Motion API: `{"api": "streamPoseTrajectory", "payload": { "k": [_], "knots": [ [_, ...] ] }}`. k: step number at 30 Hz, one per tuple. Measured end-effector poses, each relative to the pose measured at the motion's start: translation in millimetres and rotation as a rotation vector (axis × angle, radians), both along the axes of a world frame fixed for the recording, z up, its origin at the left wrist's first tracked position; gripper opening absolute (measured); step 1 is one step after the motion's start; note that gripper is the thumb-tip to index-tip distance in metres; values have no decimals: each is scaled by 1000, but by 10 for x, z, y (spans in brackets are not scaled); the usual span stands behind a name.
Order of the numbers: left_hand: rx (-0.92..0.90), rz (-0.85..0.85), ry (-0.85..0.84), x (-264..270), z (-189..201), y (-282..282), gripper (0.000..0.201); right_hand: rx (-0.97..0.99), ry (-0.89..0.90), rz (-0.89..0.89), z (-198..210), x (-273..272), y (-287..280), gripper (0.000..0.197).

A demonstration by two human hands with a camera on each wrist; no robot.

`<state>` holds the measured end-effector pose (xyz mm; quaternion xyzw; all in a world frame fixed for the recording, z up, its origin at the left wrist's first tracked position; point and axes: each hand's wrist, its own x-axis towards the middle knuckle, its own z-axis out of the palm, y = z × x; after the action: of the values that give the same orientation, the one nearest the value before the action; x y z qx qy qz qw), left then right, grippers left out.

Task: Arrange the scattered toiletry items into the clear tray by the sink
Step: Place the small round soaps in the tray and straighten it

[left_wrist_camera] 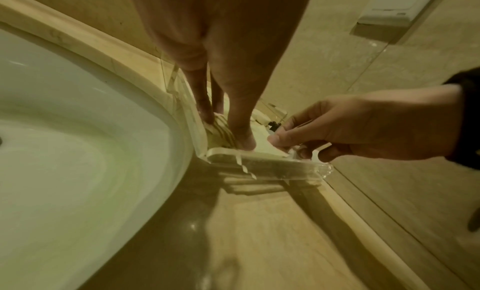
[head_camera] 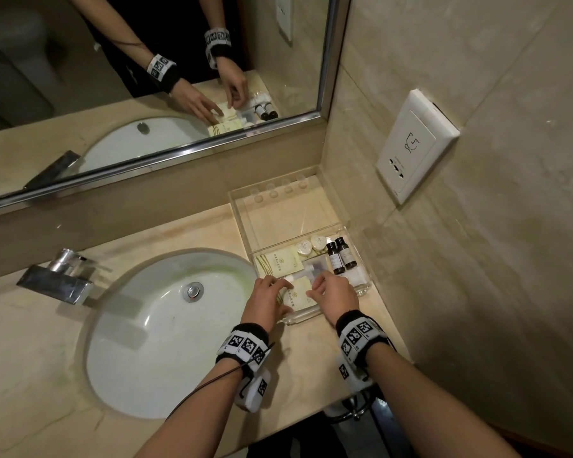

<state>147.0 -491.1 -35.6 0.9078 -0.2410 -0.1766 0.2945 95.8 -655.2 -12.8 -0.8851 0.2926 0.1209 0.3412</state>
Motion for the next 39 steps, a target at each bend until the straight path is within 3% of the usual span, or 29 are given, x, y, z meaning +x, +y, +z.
{"api": "streamPoseTrajectory", "payload": {
  "k": [10, 15, 19, 22, 26, 29, 35, 39],
  "knots": [
    [-14, 37, 9, 2, -20, 20, 42, -17, -32, 62, -14, -8, -17, 20],
    [-54, 36, 6, 43, 46, 94, 47, 57, -64, -7, 7, -13, -88, 20],
    [-107, 125, 53, 68, 107, 167, 40, 78, -100, -90, 18, -90, -197, 16],
    [-158, 299, 180, 95, 134, 199, 36, 66, -83, -225, -25, -242, -337, 16],
    [-181, 504, 478, 83, 79, 249, 33, 273, 17, -529, -162, -395, -482, 22],
    [-227, 587, 623, 49, 42, 247, 38, 513, 48, -645, -244, -417, -525, 20],
    [-260, 709, 717, 20, -22, 172, 36, 798, 44, -806, -262, -386, -492, 23],
    [-252, 726, 748, 34, -61, 166, 32, 835, 37, -821, -280, -330, -496, 20]
  ]
}}
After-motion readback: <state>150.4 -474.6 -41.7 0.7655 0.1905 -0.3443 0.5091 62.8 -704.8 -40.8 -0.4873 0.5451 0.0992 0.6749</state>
